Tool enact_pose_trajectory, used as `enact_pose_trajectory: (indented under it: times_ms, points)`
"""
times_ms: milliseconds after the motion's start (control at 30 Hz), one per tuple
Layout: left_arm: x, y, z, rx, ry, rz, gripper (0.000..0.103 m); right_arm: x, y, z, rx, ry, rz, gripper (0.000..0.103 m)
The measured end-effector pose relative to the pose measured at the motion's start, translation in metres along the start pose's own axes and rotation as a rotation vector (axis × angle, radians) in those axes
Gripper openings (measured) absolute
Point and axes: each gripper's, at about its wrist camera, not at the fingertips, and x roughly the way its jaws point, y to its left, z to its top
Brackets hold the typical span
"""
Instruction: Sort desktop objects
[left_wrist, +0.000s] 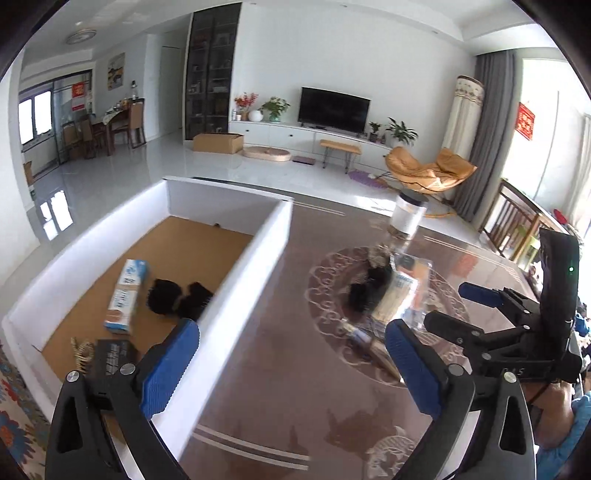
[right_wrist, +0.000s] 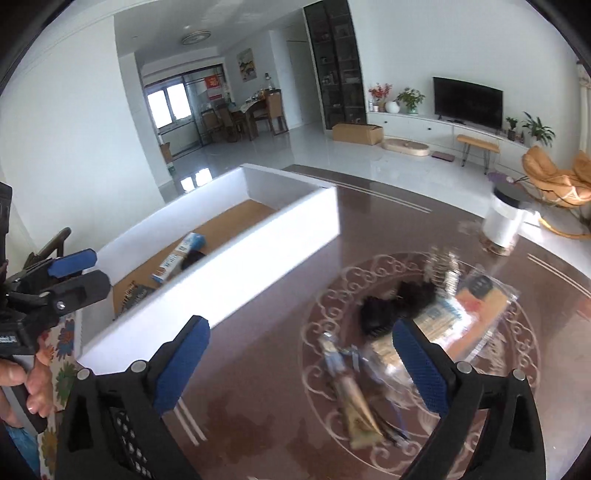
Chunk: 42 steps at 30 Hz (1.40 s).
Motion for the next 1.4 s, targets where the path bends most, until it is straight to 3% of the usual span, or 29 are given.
enact_pose_trajectory:
  times_ms: [167, 300, 400, 533, 600, 767, 1400]
  points:
    - [0.081, -0.083, -0.069, 0.060, 0.161, -0.164, 0.103, -0.042, -0.116, -0.097, 0.157, 0.103, -0.262, 0.102]
    - [0.126, -0.117, -0.113, 0.232, 0.237, -0.088, 0.103, -0.061, -0.165, -0.149, 0.246, 0.142, -0.371, 0.102]
    - [0.136, -0.121, -0.118, 0.276, 0.240, -0.044, 0.102, -0.062, -0.166, -0.162, 0.258, 0.147, -0.389, 0.102]
    - [0.143, -0.120, -0.106, 0.245, 0.235, -0.068, 0.103, -0.046, -0.160, -0.169, 0.278, 0.151, -0.394, 0.102]
    - [0.152, -0.117, -0.103, 0.267, 0.250, -0.028, 0.103, -0.039, -0.156, -0.172, 0.292, 0.154, -0.387, 0.102]
    - [0.167, -0.110, -0.090, 0.261, 0.249, -0.047, 0.103, -0.034, -0.155, -0.173, 0.293, 0.158, -0.399, 0.102]
    - [0.166, -0.107, -0.090, 0.264, 0.249, -0.048, 0.103, -0.027, -0.152, -0.173, 0.273, 0.195, -0.428, 0.103]
